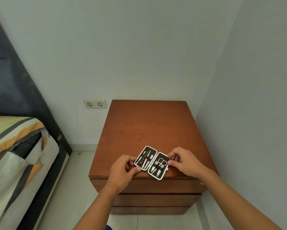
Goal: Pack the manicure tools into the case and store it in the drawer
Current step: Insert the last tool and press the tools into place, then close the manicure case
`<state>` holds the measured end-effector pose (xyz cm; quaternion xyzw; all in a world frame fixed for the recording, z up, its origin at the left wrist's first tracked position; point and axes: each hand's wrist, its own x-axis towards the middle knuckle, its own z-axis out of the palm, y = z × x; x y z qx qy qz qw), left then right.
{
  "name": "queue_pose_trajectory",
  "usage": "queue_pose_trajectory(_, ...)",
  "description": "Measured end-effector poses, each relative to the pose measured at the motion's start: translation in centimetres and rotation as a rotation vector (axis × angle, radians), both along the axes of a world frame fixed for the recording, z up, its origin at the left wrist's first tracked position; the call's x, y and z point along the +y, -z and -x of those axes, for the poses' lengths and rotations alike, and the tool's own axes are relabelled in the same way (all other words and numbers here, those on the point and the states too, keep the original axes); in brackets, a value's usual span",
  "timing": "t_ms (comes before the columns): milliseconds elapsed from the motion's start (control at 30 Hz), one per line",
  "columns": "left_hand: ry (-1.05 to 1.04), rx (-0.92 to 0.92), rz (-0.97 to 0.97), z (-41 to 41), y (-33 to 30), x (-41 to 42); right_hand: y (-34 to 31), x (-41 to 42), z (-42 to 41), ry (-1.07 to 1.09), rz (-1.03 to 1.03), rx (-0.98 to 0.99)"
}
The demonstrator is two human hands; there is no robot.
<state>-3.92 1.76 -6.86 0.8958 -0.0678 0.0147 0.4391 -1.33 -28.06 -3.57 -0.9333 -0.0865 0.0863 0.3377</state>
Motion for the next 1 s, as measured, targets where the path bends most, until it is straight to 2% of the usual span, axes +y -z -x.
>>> queue_pose_trajectory(133, -0.076, 0.008, 0.016, -0.3, -0.1, -0.7, 0.8, 0.3, 2.8, 0.085, -0.043, -0.012)
queue_pose_trajectory(367, -0.188, 0.049, 0.014, -1.0, -0.9, -2.4, 2.8, 2.6, 7.0, 0.185, -0.028, -0.185)
queue_pose_trajectory(500, -0.209, 0.071, 0.016, -1.0, -1.1, -2.9, 2.6, 3.0, 7.1, 0.206, -0.017, -0.167)
queue_pose_trajectory(633, -0.22, 0.09, 0.065, -1.1, -0.8, -2.7, 1.7, 3.0, 5.1, 0.302, -0.102, -0.147)
queue_pose_trajectory(867, -0.263, 0.238, 0.147, -1.8, -1.0, -3.2, 1.4, 3.8, 0.0, 0.448, -0.331, 0.107)
queue_pose_trajectory(1000, -0.264, 0.377, 0.42, -2.4, -1.6, -3.2, 0.5, 3.5, -1.9, 0.472, -0.535, 0.266)
